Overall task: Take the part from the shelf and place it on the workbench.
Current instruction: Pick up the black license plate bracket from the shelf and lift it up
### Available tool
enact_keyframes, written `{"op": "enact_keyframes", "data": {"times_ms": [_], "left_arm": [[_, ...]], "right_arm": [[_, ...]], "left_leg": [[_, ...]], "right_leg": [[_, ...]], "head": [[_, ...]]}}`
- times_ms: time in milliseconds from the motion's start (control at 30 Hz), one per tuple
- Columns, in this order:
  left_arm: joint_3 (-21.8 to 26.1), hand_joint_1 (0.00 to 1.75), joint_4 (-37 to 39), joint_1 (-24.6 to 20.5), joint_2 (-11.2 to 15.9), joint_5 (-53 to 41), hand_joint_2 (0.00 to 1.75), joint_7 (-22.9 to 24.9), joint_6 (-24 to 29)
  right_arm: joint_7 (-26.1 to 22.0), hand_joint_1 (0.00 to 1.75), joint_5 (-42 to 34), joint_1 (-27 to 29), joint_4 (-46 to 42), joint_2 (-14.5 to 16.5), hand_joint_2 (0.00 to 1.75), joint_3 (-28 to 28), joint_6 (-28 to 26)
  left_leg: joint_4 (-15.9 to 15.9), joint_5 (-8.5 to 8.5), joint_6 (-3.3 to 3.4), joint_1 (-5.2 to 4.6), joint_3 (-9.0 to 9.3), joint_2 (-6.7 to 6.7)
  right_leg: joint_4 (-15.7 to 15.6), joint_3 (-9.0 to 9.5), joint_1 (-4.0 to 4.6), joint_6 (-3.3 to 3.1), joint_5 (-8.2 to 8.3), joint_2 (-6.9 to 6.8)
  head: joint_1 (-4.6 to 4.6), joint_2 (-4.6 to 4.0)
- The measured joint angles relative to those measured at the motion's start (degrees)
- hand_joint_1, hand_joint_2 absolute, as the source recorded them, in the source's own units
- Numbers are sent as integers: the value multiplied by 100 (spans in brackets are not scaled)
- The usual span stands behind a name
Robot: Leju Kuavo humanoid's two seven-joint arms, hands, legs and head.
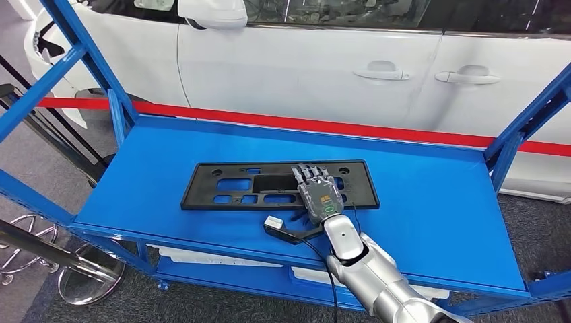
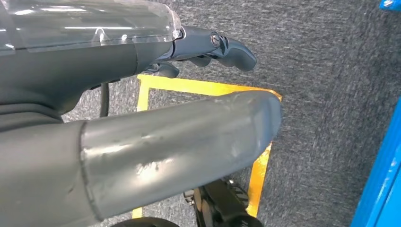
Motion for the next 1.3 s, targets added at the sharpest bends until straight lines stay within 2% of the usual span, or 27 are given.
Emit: {"op": "enact_keyframes", "data": {"times_ms": [33,67,100,167,200,300,333,400,467,500,533,567,633,667,700,800,833,900,933,1000,1033,1067,1100,1167,1200,1233,1300], "left_arm": [[11,0,0,6,2,-10,0,-15,-13],[16,0,0,9,7,-18,0,-29,-22],[20,0,0,8,15,-25,0,-44,-28],[33,0,0,-3,34,-47,0,-69,-40],[42,0,0,-5,41,-57,0,-86,-50],[72,0,0,1,51,-69,0,-158,-103],[82,0,0,0,52,-70,0,-189,-121],[106,0,0,-6,52,-74,0,-259,-152],[132,0,0,-5,54,-82,0,-331,-177],[141,0,0,-3,54,-88,0,-373,-197],[147,0,0,-1,54,-98,0,-422,-222],[150,0,0,-1,54,-109,0,-479,-251],[153,0,0,-3,53,-139,0,-587,-292],[155,0,0,-7,52,-152,0,-616,-298],[157,0,0,-10,52,-165,0,-628,-295],[164,0,0,-10,51,-191,0,-613,-255],[166,0,0,-10,52,-196,0,-609,-242],[173,0,0,-14,53,-208,0,-607,-227],[180,0,0,-14,56,-221,0,-605,-221],[198,0,0,-8,61,-252,0,-609,-227],[206,0,0,-3,64,-268,0,-616,-236],[216,0,0,1,64,-280,0,-624,-247],[232,0,0,3,64,-291,0,-634,-258],[284,0,0,3,71,-300,0,-669,-294],[312,0,0,0,74,-294,0,-695,-319],[339,0,0,-4,78,-286,0,-722,-345],[401,0,0,-12,78,-271,0,-790,-402]], "right_arm": [[-21,171,-4,26,4,0,175,-48,1],[-39,172,-8,45,5,-1,175,-91,-2],[-55,172,-8,58,5,-1,175,-128,-5],[-89,171,-9,74,4,-4,175,-200,-10],[-110,171,-10,84,3,-8,175,-234,-14],[-160,170,-23,129,1,-24,175,-331,-43],[-174,169,-26,140,0,-33,175,-362,-56],[-204,170,-26,164,-2,-57,175,-411,-90],[-230,171,-27,210,-2,-80,175,-444,-121],[-239,171,-31,237,-2,-90,175,-460,-134],[-250,171,-37,260,-3,-97,175,-479,-143],[-263,170,-45,275,-8,-104,175,-497,-153],[-307,169,-68,283,-36,-115,175,-536,-183],[-327,169,-79,284,-53,-120,175,-552,-199],[-344,169,-88,287,-71,-125,175,-564,-212],[-357,169,-108,313,-120,-137,175,-599,-222],[-361,169,-115,319,-141,-138,175,-615,-224],[-389,169,-156,325,-182,-142,175,-644,-234],[-428,169,-208,337,-207,-146,175,-660,-244],[-627,169,-485,397,-286,-156,175,-710,-277],[-814,169,-759,447,-351,-162,175,-746,-281],[-1068,169,-1137,504,-445,-170,175,-788,-267],[-1367,169,-1578,568,-565,-182,175,-828,-234],[-2077,169,-2625,691,-916,-218,175,-902,-130],[-2395,169,-3124,741,-1124,-236,175,-934,-67],[-2669,169,-3597,782,-1343,-253,175,-962,9],[-3100,169,-4419,908,-1844,-298,175,-1022,203]], "left_leg": [[-27,75,2,0,21,0],[-285,246,11,0,154,1],[-696,454,25,0,363,1],[-1404,692,65,-21,723,-3],[-1565,719,87,-35,800,-7],[-1619,735,175,-35,804,-5],[-1633,750,216,-23,804,2],[-1650,772,284,-8,798,20],[-1647,774,308,-16,784,28],[-1645,773,308,-19,782,30],[-1644,772,308,-19,785,29],[-1643,768,304,-18,793,25],[-1643,756,284,-16,817,15],[-1638,749,258,-22,819,8],[-1635,746,227,-27,815,3],[-1658,753,131,-32,812,-2],[-1656,740,105,-28,811,-2],[-1486,602,66,-21,743,1],[-1225,436,47,-18,630,2],[-441,42,15,-17,284,4],[-106,-74,1,-15,133,5],[36,-75,-8,-12,69,6],[-59,42,-10,-8,117,7],[-797,439,-1,8,473,12],[-1175,576,5,3,653,11],[-1433,648,28,-3,775,8],[-1575,652,93,-28,834,-5]], "right_leg": [[14,-4,5,0,-5,1],[29,-5,6,5,-13,4],[48,-4,6,14,-25,7],[87,-19,26,53,-49,16],[100,-30,34,78,-53,20],[109,-42,38,156,-56,29],[183,-69,33,182,-121,28],[653,-271,11,230,-427,27],[1446,-635,-10,269,-796,24],[1734,-773,-21,283,-876,24],[1818,-817,-31,292,-841,24],[1655,-743,-41,292,-690,23],[823,-353,-47,257,-264,16],[447,-181,-36,231,-125,14],[210,-78,-20,209,-59,13],[112,-51,21,167,-65,25],[86,-41,7,143,-52,25],[28,-18,-28,86,-20,13],[7,-10,-44,59,-7,5],[14,-21,-35,28,-8,-5],[26,-27,-31,24,-12,-6],[38,-29,-28,21,-18,-5],[52,-27,-29,24,-26,0],[87,-13,-28,49,-54,22],[103,-12,-17,70,-69,39],[113,-18,-5,98,-73,57],[108,-35,14,153,-59,78]], "head": [[0,1],[0,1],[0,1],[0,0],[0,0],[1,0],[2,0],[2,0],[3,0],[3,0],[3,0],[2,0],[2,0],[2,0],[2,1],[2,0],[2,0],[1,0],[1,0],[0,0],[0,0],[0,0],[0,0],[0,0],[1,0],[1,0],[2,0]]}}
